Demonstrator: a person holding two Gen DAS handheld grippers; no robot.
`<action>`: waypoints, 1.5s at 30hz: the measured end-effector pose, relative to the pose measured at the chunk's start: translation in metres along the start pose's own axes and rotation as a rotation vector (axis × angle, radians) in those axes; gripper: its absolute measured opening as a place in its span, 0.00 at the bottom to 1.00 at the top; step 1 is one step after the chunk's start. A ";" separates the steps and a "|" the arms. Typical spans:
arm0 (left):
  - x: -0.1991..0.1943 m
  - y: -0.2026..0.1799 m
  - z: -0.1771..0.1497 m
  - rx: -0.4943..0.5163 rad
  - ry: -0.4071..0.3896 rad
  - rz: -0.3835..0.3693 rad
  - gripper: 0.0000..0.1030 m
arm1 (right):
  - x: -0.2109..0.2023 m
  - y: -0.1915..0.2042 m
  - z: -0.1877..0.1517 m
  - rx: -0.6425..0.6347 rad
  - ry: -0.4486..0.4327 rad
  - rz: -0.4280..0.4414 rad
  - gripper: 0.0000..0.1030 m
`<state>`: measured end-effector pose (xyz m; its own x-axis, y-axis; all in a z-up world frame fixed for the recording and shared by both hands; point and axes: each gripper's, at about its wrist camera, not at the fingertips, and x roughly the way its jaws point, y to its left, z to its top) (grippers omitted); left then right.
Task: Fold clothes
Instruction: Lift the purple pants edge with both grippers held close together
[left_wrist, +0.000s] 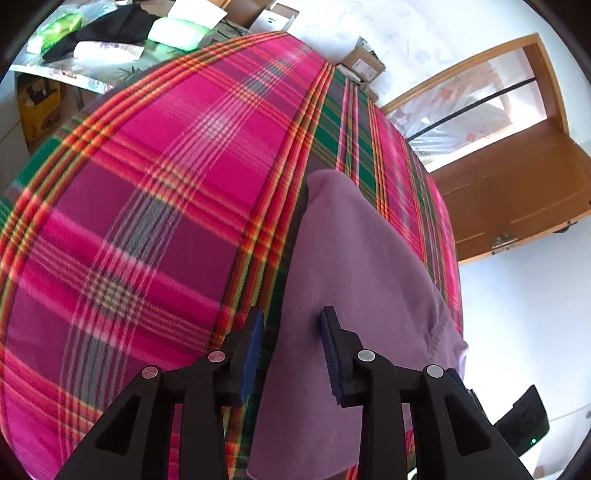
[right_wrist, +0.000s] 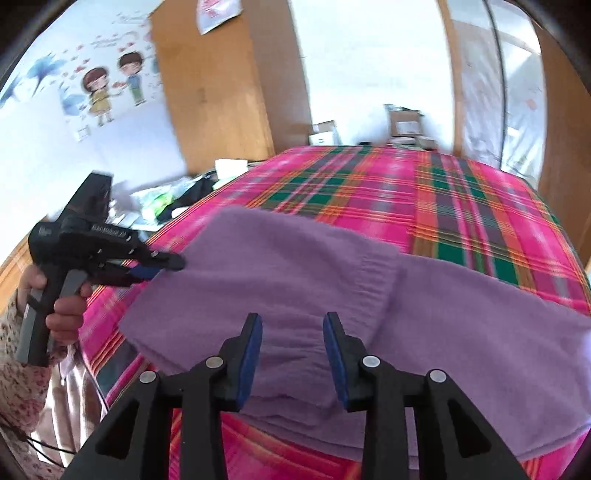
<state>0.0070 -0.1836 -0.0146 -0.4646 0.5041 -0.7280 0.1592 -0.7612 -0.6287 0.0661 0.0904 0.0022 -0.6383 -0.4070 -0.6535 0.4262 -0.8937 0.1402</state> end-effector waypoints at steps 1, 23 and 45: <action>0.000 0.000 -0.001 0.006 0.001 0.000 0.32 | 0.003 0.005 0.000 -0.014 0.007 0.001 0.34; 0.001 -0.001 -0.009 0.026 0.122 -0.114 0.32 | 0.070 0.128 0.011 -0.217 0.070 0.166 0.51; -0.003 0.005 0.010 -0.016 0.183 -0.200 0.32 | 0.095 0.136 0.019 -0.161 0.096 -0.013 0.21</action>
<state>0.0009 -0.1932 -0.0127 -0.3234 0.7099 -0.6256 0.0945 -0.6336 -0.7679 0.0512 -0.0736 -0.0261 -0.5835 -0.3684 -0.7237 0.5200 -0.8540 0.0154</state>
